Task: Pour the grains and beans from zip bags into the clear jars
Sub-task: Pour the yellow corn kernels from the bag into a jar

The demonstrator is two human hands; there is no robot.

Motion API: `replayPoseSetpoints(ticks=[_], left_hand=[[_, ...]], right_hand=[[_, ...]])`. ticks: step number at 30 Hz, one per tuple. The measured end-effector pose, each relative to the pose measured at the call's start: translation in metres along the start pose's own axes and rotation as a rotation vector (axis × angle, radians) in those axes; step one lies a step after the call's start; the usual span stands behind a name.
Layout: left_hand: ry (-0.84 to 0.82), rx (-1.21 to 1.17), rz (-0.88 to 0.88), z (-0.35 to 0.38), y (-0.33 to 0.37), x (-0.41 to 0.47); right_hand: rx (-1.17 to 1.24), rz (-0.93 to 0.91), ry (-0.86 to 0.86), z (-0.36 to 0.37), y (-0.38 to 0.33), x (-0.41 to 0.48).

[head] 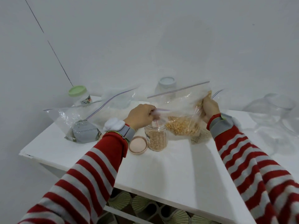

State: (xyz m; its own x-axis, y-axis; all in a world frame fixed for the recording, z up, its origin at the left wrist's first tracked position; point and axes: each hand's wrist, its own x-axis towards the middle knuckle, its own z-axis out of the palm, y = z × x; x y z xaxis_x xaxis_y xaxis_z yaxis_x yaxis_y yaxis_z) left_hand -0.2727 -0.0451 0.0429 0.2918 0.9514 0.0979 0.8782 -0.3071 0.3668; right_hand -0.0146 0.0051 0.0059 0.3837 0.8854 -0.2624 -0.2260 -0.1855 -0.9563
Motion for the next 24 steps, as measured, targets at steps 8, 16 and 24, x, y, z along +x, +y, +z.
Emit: replayPoseSetpoints(ticks=[8,16,24], left_hand=[[0.018,0.050,0.028,0.003,0.002,0.000],[0.032,0.074,0.026,0.007,0.002,0.001],[0.024,0.035,0.018,0.008,0.003,0.000]], right_hand=[[-0.046,-0.064,-0.039,-0.007,0.046,-0.016],[0.544,0.043,0.097,-0.016,0.100,-0.080],[0.519,0.208,-0.074,-0.011,0.136,-0.073]])
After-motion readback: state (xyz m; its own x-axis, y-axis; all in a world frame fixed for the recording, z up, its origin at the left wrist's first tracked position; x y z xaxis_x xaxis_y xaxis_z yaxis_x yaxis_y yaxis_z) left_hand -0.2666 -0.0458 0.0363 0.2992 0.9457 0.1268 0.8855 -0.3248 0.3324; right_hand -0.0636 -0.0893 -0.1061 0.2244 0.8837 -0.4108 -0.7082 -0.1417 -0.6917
